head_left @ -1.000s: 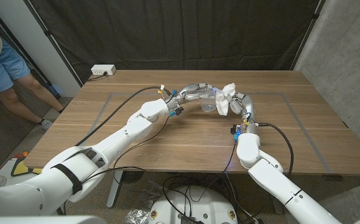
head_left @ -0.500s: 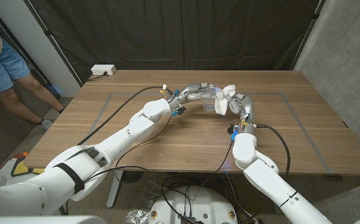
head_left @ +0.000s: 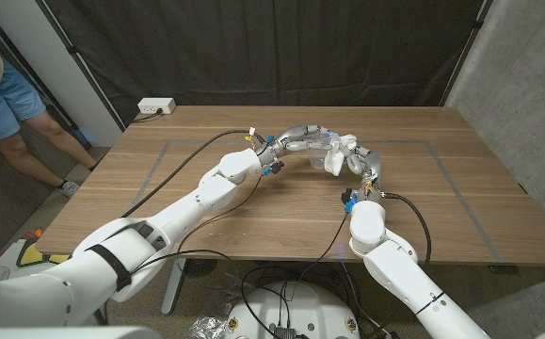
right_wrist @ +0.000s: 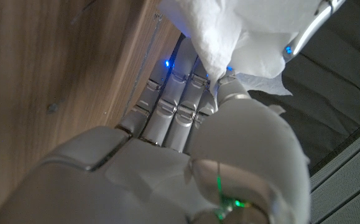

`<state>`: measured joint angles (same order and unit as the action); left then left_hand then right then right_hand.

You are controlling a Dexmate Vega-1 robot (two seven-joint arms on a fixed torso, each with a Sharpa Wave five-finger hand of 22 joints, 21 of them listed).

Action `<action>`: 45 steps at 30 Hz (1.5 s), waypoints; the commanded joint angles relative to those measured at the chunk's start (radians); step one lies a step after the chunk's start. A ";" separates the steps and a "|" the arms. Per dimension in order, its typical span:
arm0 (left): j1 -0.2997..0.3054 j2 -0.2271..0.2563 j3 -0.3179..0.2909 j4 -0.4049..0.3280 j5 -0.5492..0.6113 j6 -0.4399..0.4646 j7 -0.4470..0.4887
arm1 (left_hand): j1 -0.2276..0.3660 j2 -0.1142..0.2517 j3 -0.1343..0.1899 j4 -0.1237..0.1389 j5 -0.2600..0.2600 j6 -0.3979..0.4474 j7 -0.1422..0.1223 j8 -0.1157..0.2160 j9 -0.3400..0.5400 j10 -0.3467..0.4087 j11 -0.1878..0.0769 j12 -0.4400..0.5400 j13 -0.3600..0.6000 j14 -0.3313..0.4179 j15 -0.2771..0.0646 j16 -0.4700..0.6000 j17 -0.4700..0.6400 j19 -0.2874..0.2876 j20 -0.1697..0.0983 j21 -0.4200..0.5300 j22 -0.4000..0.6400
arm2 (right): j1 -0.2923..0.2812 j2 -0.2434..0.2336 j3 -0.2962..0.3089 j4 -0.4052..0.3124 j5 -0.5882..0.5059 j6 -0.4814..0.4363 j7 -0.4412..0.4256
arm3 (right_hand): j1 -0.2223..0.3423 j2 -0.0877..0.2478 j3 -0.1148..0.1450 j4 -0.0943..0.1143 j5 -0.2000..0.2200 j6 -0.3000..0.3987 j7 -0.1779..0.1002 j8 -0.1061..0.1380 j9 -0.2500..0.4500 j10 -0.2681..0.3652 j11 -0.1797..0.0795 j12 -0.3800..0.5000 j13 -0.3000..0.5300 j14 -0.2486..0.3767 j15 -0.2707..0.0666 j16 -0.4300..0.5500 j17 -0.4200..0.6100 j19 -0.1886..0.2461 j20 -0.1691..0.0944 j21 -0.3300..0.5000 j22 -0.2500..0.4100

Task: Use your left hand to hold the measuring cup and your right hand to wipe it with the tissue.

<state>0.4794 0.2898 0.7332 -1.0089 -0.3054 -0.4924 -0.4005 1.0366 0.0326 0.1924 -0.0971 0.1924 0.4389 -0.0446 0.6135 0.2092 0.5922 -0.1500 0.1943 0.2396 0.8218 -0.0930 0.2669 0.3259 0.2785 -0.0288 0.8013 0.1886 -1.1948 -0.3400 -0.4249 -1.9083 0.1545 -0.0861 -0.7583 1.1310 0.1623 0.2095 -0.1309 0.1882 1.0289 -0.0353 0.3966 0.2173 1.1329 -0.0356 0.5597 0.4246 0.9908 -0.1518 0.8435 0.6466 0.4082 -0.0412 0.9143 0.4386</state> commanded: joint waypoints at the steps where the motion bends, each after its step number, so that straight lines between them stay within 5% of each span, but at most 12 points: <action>1: -0.011 -0.012 0.008 0.023 0.002 -0.009 -0.018 | 0.019 0.018 0.005 -0.004 0.006 0.005 -0.003 0.007 0.002 -0.007 0.003 0.002 0.003 0.017 -0.123 0.007 0.005 0.006 -0.005 0.006 0.003 | 0.004 0.004 0.007 0.006 0.105 0.040 0.048 | 0.015 0.002 -0.007 0.000 0.006 0.006 0.000 0.006 0.006 0.007 -0.003 0.002 0.005 0.001 -0.074 0.009 0.004 -0.006 -0.034 0.014 0.005; 32: -0.041 -0.048 -0.021 0.086 -0.021 -0.075 -0.002 | 0.021 0.021 0.010 -0.007 0.004 0.012 0.000 0.010 0.002 0.002 0.002 0.011 0.008 0.017 -0.123 0.013 0.018 0.009 -0.007 0.010 0.004 | -0.012 -0.028 -0.002 0.027 0.194 -0.052 0.026 | 0.026 0.004 -0.023 0.005 0.008 0.014 0.004 0.002 0.011 0.019 0.000 -0.007 0.013 -0.015 -0.074 0.042 0.007 -0.025 -0.032 0.072 0.015; 45: -0.053 -0.066 -0.007 0.123 -0.018 -0.075 -0.026 | 0.020 0.019 0.011 -0.009 0.004 0.014 0.001 0.011 0.002 0.003 0.002 0.013 0.011 0.017 -0.122 0.014 0.021 0.009 -0.009 0.012 0.004 | 0.018 -0.034 -0.007 0.055 0.198 -0.005 0.039 | 0.033 0.005 -0.027 0.005 0.009 0.015 0.006 -0.001 0.012 0.020 0.000 -0.012 0.017 -0.017 -0.075 0.056 0.008 -0.032 -0.034 0.095 0.017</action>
<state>0.4350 0.2371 0.7162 -0.9116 -0.3249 -0.5638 -0.4100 1.0369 0.0323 0.1992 -0.1041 0.1923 0.4432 -0.0405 0.6176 0.2094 0.5874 -0.1444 0.2006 0.2488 0.8238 -0.0952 0.2744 0.3436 0.2838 -0.0341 0.8062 0.1884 -1.1980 -0.3688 -0.4289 -1.8740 0.3427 -0.1153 -0.7264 1.1535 0.1637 0.1860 -0.1296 0.1925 1.0337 -0.0295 0.3929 0.2249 1.1480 -0.0362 0.5528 0.4386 0.9776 -0.1463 0.8891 0.6510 0.3829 -0.0446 1.0000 0.4524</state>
